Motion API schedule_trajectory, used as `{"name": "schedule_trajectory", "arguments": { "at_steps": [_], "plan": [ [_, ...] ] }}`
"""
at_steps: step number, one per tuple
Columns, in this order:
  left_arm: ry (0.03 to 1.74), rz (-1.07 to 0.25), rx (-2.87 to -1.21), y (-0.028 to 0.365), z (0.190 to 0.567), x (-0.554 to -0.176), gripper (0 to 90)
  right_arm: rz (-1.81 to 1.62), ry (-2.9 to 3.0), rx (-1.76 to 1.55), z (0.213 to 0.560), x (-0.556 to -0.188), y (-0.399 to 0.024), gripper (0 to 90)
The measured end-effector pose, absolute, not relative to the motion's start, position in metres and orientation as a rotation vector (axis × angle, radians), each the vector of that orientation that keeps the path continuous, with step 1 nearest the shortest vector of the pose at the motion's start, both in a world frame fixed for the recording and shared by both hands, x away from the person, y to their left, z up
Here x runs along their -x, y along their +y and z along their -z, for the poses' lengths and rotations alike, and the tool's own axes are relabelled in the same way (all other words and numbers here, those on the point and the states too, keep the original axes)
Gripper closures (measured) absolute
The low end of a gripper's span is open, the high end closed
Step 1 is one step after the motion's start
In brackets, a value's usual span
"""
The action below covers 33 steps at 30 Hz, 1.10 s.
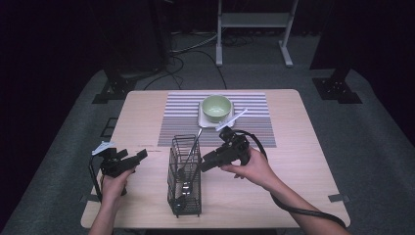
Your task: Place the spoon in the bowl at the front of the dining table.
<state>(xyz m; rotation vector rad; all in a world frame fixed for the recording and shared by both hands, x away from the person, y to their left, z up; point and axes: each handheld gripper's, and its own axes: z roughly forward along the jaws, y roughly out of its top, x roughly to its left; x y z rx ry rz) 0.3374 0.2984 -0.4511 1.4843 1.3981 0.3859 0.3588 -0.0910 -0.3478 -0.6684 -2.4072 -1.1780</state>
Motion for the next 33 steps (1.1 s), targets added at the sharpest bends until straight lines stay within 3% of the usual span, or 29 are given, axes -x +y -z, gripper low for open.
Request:
{"name": "schedule_trajectory", "arguments": {
  "at_steps": [10,20,33],
  "plan": [
    [1.398,-0.384,-1.483,0.2988,0.4512,-0.3374,0.0,1.180,-2.422,0.670,0.3464,-0.3625,-0.0856,57.5],
    [1.402,-0.383,-1.478,0.2993,0.4512,-0.3372,0.0,1.164,-2.443,0.675,0.3487,-0.3629,-0.0820,85.3],
    [1.406,-0.384,-1.475,0.3004,0.4508,-0.3368,0.0,1.216,-2.409,0.694,0.3431,-0.3607,-0.0874,88.6]
  ]
}}
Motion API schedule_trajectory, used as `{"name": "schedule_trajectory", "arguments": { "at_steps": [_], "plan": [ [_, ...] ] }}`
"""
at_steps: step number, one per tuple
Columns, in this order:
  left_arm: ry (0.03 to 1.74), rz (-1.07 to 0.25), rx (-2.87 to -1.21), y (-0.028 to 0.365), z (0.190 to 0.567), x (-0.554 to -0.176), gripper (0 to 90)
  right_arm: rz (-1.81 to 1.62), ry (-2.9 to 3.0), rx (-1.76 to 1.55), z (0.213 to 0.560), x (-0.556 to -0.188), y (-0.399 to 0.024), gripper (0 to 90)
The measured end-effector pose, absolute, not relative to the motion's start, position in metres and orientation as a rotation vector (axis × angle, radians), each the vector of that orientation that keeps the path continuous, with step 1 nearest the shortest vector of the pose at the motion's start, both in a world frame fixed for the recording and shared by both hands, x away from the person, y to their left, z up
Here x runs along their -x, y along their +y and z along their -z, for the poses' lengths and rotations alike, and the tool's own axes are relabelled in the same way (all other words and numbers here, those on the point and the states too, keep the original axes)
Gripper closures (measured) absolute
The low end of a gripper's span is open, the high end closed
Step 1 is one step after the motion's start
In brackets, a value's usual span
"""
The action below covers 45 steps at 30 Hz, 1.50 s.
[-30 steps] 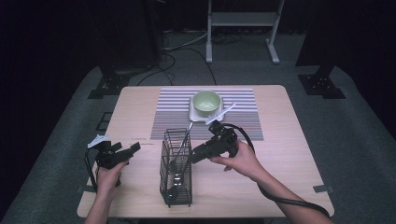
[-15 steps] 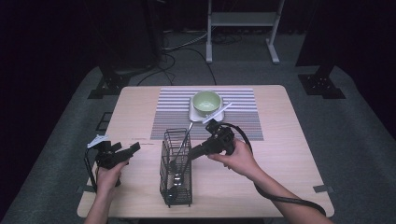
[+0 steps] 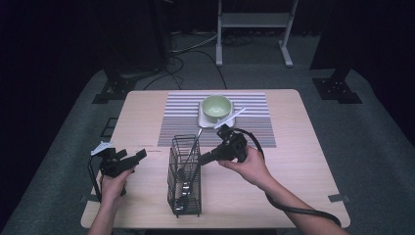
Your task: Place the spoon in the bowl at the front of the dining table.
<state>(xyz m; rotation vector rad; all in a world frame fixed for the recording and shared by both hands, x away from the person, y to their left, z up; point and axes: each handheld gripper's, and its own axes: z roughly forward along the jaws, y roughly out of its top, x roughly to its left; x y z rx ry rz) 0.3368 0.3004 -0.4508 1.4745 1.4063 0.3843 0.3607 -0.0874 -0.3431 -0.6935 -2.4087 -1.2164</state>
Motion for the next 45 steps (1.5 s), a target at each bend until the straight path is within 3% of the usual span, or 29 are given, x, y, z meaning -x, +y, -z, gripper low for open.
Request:
{"name": "schedule_trajectory", "arguments": {
  "at_steps": [45],
  "plan": [
    [1.408,-0.387,-1.477,0.300,0.451,-0.337,0.0,1.439,-2.234,0.764,0.288,-0.369,-0.133,89.1]
  ]
}}
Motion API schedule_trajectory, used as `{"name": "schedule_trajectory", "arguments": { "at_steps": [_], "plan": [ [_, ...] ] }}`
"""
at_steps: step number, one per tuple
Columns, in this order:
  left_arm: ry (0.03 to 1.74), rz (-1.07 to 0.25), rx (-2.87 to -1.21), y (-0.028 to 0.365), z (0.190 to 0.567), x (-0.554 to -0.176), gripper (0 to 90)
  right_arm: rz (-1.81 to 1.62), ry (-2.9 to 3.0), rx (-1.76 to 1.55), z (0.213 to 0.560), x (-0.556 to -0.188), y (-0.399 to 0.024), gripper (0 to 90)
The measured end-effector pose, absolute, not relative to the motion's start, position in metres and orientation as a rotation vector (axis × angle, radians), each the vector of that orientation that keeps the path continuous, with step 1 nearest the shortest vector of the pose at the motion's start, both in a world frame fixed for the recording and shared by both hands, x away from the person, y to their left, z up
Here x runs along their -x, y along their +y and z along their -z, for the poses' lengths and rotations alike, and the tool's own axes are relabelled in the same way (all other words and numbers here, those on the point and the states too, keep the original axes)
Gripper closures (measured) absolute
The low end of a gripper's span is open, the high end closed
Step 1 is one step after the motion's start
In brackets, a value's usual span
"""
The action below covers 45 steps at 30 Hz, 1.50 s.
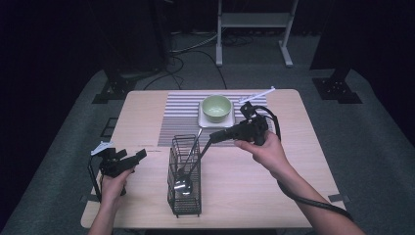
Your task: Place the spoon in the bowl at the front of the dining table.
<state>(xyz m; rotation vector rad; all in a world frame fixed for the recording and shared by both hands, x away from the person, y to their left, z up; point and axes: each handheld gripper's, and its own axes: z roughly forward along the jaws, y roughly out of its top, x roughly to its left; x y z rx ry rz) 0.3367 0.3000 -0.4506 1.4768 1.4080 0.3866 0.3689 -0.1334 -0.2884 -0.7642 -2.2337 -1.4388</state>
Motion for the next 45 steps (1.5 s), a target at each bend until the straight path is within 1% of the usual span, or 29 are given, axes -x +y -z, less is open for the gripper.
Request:
{"name": "schedule_trajectory", "arguments": {
  "at_steps": [30,45],
  "plan": [
    [1.406,-0.388,-1.480,0.299,0.452,-0.337,0.0,1.493,-2.180,0.795,0.269,-0.366,-0.164,89.1],
    [1.407,-0.385,-1.478,0.299,0.452,-0.337,0.0,1.499,-2.167,0.831,0.271,-0.364,-0.184,89.0]
  ]
}}
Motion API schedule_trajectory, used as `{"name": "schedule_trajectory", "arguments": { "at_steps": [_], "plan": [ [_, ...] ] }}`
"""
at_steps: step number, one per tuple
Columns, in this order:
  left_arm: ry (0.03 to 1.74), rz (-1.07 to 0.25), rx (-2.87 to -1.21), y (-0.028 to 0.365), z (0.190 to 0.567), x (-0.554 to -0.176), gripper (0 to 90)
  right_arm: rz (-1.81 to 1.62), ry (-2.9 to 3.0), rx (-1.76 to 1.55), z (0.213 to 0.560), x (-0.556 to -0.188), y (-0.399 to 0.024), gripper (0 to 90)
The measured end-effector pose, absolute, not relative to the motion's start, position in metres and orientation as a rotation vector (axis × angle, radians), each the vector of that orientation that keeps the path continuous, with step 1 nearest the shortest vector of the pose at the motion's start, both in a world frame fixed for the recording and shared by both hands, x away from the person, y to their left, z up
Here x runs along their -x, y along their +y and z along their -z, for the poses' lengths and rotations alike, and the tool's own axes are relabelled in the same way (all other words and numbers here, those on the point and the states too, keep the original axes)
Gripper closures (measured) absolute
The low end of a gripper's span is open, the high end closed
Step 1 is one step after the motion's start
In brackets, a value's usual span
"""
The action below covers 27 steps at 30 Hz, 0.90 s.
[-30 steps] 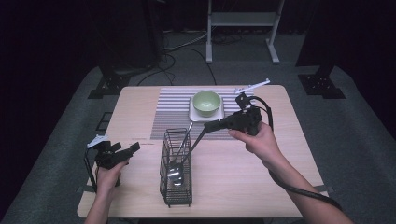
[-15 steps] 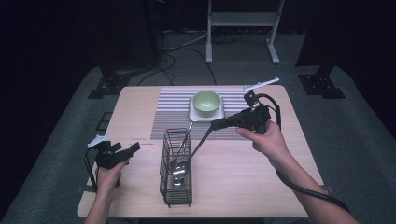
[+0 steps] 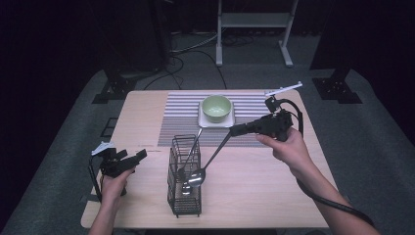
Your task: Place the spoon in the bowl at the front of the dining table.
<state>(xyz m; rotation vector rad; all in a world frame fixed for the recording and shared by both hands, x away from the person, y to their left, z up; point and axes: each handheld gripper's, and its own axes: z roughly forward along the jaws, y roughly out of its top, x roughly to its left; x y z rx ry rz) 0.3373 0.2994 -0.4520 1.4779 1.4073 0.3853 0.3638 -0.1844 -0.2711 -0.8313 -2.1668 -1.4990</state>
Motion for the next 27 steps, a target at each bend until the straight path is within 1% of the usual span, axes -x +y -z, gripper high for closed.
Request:
{"name": "schedule_trajectory", "arguments": {
  "at_steps": [20,27],
  "plan": [
    [1.409,-0.386,-1.480,0.299,0.452,-0.337,0.0,1.500,-2.143,0.912,0.286,-0.361,-0.217,89.0],
    [1.408,-0.386,-1.481,0.299,0.452,-0.337,0.0,1.493,-2.121,0.954,0.298,-0.363,-0.229,89.0]
  ]
}}
